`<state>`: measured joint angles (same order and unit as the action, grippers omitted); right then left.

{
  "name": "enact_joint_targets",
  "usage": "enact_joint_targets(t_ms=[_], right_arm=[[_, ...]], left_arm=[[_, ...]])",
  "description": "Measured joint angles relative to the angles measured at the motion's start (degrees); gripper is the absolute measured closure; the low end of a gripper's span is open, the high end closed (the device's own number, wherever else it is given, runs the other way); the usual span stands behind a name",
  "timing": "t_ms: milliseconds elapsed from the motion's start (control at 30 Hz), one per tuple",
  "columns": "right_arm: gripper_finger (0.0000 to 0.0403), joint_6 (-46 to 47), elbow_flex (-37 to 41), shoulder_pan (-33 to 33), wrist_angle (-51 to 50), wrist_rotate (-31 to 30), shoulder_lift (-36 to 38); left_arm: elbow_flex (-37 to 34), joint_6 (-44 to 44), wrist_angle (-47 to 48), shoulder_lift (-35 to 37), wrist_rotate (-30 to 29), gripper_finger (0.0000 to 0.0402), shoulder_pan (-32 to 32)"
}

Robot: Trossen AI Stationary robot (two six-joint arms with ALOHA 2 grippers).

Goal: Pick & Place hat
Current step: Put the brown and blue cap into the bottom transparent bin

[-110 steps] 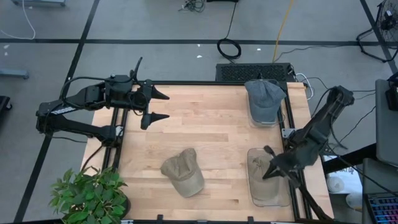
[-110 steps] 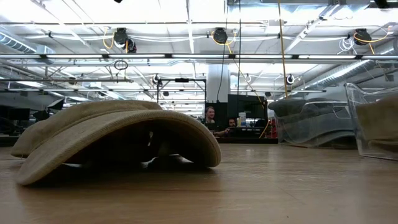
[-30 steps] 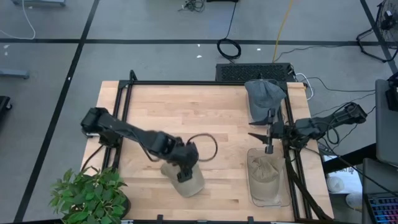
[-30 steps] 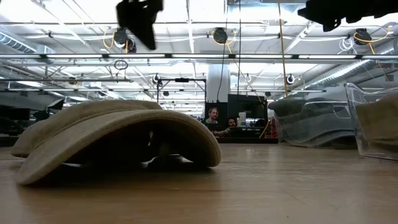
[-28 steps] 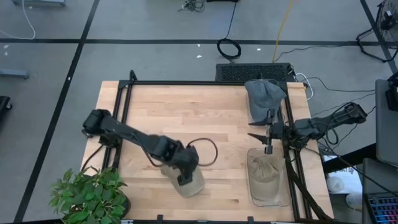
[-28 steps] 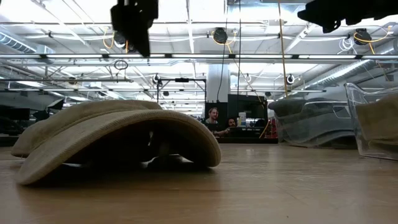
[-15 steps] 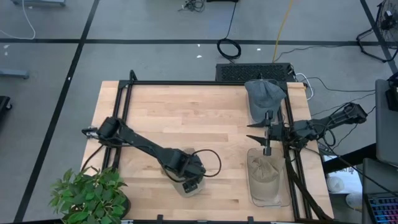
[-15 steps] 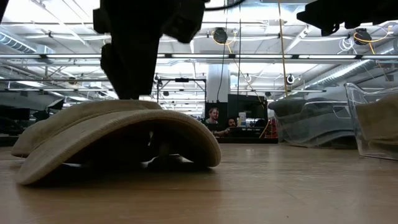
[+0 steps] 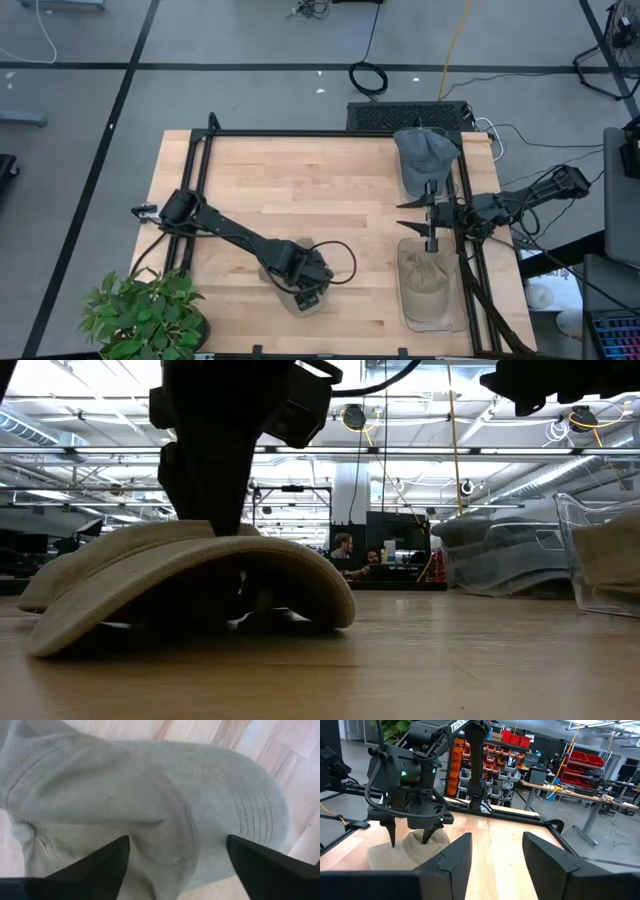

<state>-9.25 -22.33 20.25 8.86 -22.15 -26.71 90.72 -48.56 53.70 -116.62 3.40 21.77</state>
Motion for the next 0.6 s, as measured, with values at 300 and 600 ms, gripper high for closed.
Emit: enact_joint_targets(t_ms=[300,600], right_arm=[[0.0243,0.5,0.0,0.0,-0.1,0.0,0.0],[0.0247,1.1,0.0,0.0,-0.6,0.0,0.0]], left_arm=[[0.0,2.5,0.3,0.0,0.9,0.0280,-0.8],[0.0,9.0,1.6,0.5,4.2,0.0388,-2.8]])
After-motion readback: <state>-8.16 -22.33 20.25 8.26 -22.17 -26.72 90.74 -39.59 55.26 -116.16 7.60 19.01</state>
